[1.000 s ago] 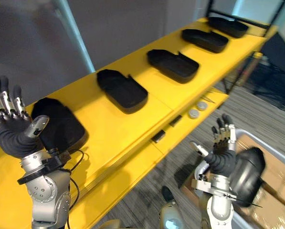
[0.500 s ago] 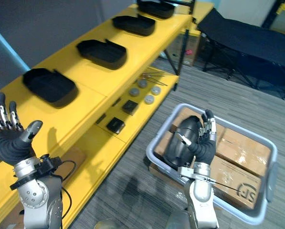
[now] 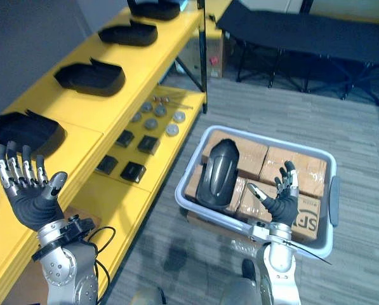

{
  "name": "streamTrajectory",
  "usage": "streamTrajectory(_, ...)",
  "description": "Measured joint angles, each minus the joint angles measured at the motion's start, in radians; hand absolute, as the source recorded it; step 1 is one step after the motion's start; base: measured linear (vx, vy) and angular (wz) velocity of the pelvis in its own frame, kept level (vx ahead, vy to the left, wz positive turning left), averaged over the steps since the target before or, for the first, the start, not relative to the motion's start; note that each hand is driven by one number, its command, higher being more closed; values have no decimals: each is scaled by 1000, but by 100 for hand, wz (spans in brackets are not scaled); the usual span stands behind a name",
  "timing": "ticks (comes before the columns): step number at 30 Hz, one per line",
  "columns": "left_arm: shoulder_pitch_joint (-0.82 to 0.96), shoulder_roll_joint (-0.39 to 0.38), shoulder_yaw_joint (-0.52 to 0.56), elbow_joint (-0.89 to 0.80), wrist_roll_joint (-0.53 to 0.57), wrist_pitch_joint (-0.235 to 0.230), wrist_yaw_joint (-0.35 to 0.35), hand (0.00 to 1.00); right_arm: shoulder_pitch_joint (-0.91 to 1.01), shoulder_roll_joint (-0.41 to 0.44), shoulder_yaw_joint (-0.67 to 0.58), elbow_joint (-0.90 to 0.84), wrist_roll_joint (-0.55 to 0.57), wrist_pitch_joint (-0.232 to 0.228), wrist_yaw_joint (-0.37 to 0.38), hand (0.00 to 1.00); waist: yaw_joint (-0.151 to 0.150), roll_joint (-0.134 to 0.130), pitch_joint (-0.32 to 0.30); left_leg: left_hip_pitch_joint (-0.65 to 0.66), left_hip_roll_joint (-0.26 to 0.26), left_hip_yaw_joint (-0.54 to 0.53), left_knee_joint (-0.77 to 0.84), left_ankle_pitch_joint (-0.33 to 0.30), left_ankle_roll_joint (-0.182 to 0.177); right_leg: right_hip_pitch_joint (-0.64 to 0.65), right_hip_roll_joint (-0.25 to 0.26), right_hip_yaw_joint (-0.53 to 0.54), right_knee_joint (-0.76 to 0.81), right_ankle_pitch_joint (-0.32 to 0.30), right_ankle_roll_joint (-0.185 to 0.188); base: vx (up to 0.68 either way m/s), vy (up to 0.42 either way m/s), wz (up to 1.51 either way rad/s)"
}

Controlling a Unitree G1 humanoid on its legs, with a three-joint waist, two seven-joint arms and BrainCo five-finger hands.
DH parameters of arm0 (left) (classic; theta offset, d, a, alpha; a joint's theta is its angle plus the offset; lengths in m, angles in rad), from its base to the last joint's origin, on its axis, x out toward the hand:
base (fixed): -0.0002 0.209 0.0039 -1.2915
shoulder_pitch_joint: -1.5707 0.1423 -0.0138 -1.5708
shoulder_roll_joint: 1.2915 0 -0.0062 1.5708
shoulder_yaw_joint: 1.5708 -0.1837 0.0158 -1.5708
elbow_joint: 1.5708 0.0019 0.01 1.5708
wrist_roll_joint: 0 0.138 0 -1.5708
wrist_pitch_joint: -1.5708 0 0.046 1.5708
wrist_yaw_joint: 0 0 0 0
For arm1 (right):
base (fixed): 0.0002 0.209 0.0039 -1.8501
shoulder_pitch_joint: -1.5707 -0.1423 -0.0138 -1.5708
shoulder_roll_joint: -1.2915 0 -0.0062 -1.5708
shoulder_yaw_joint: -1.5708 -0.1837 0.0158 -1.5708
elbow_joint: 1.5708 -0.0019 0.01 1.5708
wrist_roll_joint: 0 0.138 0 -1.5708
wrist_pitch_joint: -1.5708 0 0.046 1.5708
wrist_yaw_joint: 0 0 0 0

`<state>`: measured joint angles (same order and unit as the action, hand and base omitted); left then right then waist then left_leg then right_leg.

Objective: Walk over and take plastic housings, then place them on the shelf

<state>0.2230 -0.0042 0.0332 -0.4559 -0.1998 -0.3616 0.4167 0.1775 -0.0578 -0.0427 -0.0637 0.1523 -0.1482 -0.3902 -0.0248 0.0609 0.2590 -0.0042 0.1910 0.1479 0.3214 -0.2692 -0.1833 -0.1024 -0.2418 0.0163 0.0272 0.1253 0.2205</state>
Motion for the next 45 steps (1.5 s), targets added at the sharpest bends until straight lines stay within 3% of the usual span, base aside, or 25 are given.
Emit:
streamTrajectory(5, -67, 5, -71, 15, 14, 4, -37, 0, -170, -16, -91, 209, -9, 68, -106, 0, 1, 19, 55, -82, 4, -56, 27, -13, 0, -5, 6, -46, -65, 46, -9, -42, 13, 16)
streamTrajectory(11, -110, 38, -144, 28, 1, 38, -94, 0, -357, -61, -128, 336, -63, 124, -263, 0, 43, 11, 134, -179, 5, -115, 88, -12, -3, -37, 10, -89, -79, 77, -13, -66, 21, 21)
streamTrajectory(14, -123, 41, -179, 50, 2, 57, -130, 0, -445, -109, -132, 395, -68, 132, -290, 0, 57, 12, 163, -208, 2, -141, 106, -12, -3, -39, 9, -109, -76, 78, -13, -46, 26, 20)
streamTrajectory(25, -156, 124, -261, 127, 2, 114, -163, 0, -619, -240, -119, 572, -66, 136, -260, 0, 91, 28, 214, -262, -1, -193, 155, -14, -2, -39, 10, -152, -63, 78, -13, -38, 22, 11)
streamTrajectory(30, -157, 125, -310, 185, 3, 147, -193, 0, -699, -287, -82, 730, -18, 204, -199, 0, 111, 29, 217, -283, -1, -200, 183, -21, 1, -51, 10, -151, -49, 77, -13, -51, 29, 3)
streamTrajectory(38, -201, 128, -370, 286, 3, 175, -199, 0, -903, -438, -25, 1033, 5, 219, -101, 0, 151, 70, 239, -341, -10, -245, 216, -12, 0, -78, 6, -184, -18, 77, -12, -59, 22, 12)
streamTrajectory(39, -204, 128, -373, 289, 2, 177, -198, 0, -925, -454, -10, 1057, 7, 221, -92, 100, 154, 72, 238, -353, -12, -251, 215, -8, 0, -88, 5, -191, -15, 77, -13, -45, 3, 15)
streamTrajectory(45, -243, 124, -393, 330, 2, 190, -181, 0, -1004, -552, 28, 1167, 17, 242, -74, 100, 174, 102, 246, -382, -24, -273, 209, 14, -2, -110, -2, -209, -1, 77, -13, -26, 11, 11)
